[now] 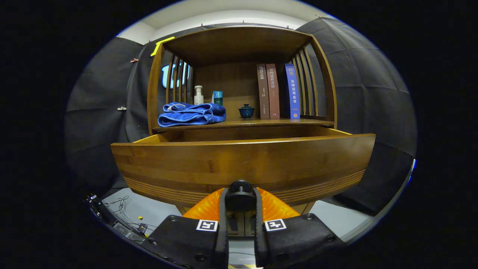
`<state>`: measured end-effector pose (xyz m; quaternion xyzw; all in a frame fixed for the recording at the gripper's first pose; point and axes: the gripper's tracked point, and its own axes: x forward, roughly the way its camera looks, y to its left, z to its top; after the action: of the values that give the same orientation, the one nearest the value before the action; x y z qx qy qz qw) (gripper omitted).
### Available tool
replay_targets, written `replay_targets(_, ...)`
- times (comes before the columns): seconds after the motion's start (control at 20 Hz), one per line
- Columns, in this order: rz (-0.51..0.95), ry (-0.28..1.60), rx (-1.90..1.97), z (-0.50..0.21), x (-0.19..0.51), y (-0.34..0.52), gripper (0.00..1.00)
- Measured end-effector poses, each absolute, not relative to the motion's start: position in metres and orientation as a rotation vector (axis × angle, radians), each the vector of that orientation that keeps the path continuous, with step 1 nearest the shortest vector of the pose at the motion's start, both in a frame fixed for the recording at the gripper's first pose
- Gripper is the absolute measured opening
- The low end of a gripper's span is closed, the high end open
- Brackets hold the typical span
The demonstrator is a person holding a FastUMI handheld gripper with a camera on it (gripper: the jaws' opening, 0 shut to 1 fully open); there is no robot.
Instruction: Pull open the drawer, take out the items inside it, and place them on the countertop above the cabinet.
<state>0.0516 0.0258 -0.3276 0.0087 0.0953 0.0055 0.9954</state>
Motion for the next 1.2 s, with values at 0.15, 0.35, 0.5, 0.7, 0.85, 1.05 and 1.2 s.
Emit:
replay_targets(0.15,0.010,0.184,0.011,-0.328,0.052,0.026,0.32)
replay_targets(0.35,0.013,0.188,0.031,-0.326,0.047,0.025,0.56)
replay_targets(0.5,0.010,0.195,0.034,-0.322,0.038,0.022,0.89)
replay_targets(0.7,0.013,0.176,0.040,-0.295,0.023,0.013,1.00)
replay_targets(0.85,0.009,0.153,0.080,-0.259,0.014,0.004,1.00)
replay_targets(1.05,0.006,0.117,0.082,-0.204,0.016,-0.003,0.99)
replay_targets(1.2,0.016,0.115,0.063,-0.169,0.026,0.002,0.99)
